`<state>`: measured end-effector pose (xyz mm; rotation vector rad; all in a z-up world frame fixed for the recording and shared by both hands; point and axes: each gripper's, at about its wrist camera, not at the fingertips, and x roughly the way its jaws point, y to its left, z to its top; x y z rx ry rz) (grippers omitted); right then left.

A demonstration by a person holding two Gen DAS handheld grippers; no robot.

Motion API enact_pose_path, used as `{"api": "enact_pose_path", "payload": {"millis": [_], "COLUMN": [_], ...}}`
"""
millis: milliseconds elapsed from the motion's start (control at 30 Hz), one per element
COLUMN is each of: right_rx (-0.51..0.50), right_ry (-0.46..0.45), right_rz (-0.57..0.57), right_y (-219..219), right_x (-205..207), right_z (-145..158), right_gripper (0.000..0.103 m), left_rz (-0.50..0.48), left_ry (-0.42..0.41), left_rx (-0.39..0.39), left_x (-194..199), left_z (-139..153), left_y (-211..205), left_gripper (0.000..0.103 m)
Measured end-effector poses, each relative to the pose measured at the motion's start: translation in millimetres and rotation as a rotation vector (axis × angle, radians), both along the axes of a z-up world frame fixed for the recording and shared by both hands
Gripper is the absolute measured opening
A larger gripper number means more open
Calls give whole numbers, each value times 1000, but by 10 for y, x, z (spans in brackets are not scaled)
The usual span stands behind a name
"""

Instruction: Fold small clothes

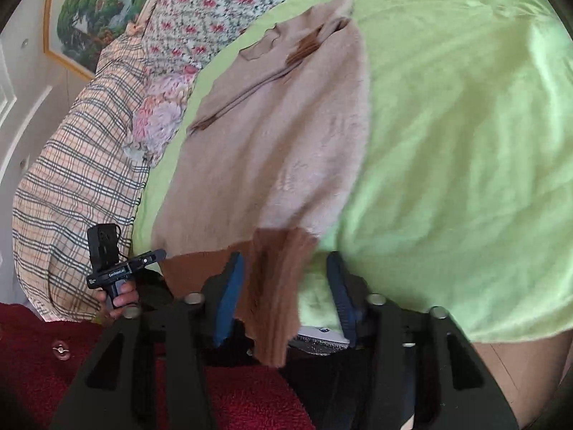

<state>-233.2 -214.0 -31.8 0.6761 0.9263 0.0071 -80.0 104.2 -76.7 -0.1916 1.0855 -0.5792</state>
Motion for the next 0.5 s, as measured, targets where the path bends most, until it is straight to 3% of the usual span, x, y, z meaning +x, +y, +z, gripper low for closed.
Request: {"api": "enact_pose_path", "payload": {"millis": [100, 200, 333, 467, 500], "right_rx": [-18, -30, 1, 45, 55], "right_ry": [-41, -75, -43, -17, -17], "right_rz": [-5, -21, 6, 31, 38], "right_y": [-55, -232, -296, -258, -258], "right_x": [-119, -341, -272, -138, -114], "right_z": [122, 279, 142, 1, -32], "right_gripper": [9, 7, 7, 12, 17], "left_rz": [11, 10, 7, 5, -5], "left_ry": [-18, -48, 17, 52, 58], "left_rx": [11, 13, -19, -93, -106], "left_x": [0, -76, -7, 40, 44], "left_z": [65, 139, -39, -109, -113], "left_y": [56, 154, 197, 234, 236], "left_gripper": [7, 7, 10, 27, 33]}}
